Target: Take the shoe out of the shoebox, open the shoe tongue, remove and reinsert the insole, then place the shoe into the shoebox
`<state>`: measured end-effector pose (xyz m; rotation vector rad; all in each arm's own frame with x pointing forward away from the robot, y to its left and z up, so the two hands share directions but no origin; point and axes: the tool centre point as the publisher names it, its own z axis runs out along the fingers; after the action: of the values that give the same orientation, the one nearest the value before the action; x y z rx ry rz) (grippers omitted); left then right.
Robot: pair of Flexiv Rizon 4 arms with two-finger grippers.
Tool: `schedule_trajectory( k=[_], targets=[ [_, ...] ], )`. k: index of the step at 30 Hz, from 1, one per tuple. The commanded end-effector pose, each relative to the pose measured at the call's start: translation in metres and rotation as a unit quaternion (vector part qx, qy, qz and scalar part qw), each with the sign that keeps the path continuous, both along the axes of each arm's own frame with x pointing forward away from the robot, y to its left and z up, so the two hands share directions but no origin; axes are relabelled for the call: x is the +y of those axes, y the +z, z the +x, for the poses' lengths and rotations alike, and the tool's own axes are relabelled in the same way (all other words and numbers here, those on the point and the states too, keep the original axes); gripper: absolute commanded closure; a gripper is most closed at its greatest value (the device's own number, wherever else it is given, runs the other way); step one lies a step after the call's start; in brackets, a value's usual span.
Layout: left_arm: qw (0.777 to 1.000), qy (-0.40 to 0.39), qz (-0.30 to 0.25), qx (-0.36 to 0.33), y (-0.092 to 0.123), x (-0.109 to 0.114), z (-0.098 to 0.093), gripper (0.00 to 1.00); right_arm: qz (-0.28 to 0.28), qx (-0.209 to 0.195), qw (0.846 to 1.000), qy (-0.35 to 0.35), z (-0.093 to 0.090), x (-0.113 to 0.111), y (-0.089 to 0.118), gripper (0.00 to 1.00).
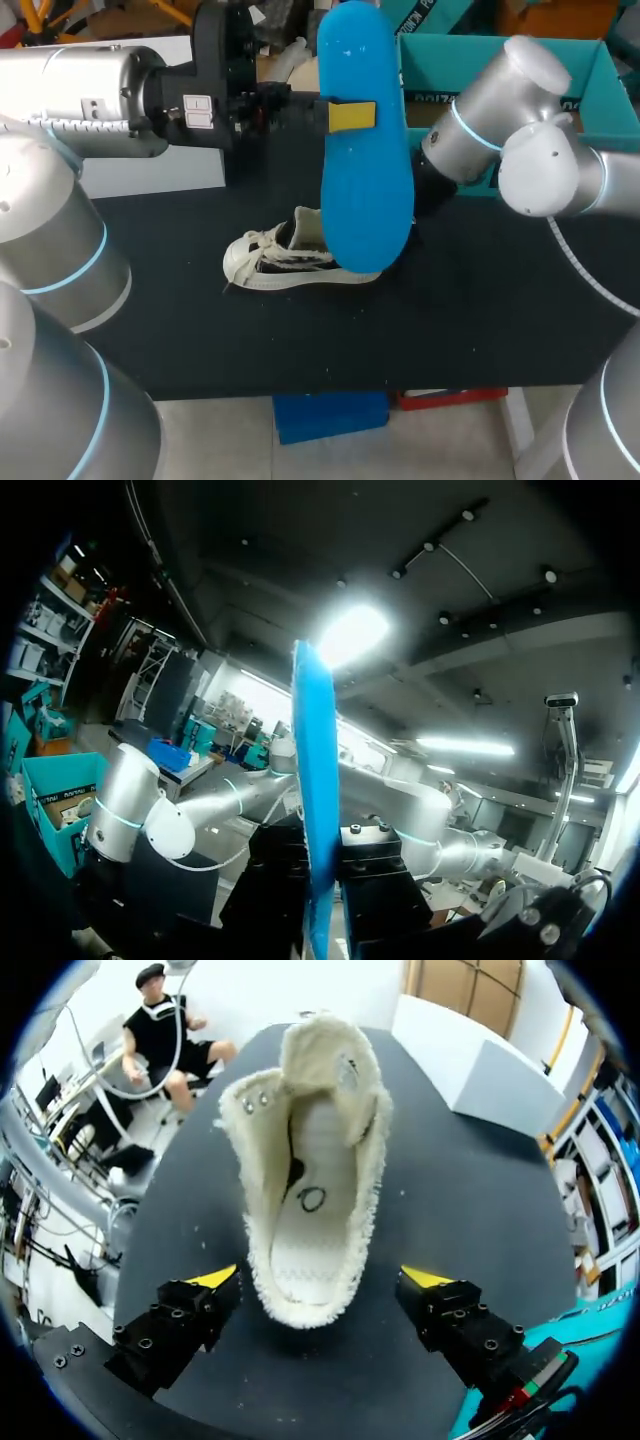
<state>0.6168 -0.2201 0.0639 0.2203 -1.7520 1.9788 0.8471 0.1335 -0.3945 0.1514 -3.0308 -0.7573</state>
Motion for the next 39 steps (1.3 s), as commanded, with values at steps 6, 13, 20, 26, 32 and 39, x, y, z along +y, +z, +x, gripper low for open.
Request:
schedule_trajectory(
  k=[6, 13, 20, 26, 32, 39],
  targets=[
    [1.0, 0.001, 0.002, 0.001, 0.0, 0.0, -0.001, 1.0, -0.263, -0.033, 0.964, -0.026, 0.015, 0.026, 0.021, 0.0],
    [1.0, 0.001, 0.002, 0.001, 0.0, 0.0, -0.001, 1.0, -0.315, -0.037, 0.947, -0.038, 0.018, 0.044, 0.025, 0.0],
    [1.0, 0.001, 0.002, 0.001, 0.0, 0.0, -0.001, 1.0, -0.329, -0.037, 0.942, -0.049, 0.019, 0.063, 0.025, 0.0],
    [1.0, 0.001, 0.002, 0.001, 0.0, 0.0, -0.001, 1.0, -0.321, -0.035, 0.945, -0.048, 0.021, 0.079, 0.018, 0.0],
    [1.0, 0.001, 0.002, 0.001, 0.0, 0.0, -0.001, 1.0, -0.311, -0.026, 0.949, -0.042, 0.024, 0.085, 0.005, 0.0],
    [1.0, 0.001, 0.002, 0.001, 0.0, 0.0, -0.001, 1.0, -0.29, -0.013, 0.956, -0.049, 0.023, 0.087, -0.005, 0.02]
  ],
)
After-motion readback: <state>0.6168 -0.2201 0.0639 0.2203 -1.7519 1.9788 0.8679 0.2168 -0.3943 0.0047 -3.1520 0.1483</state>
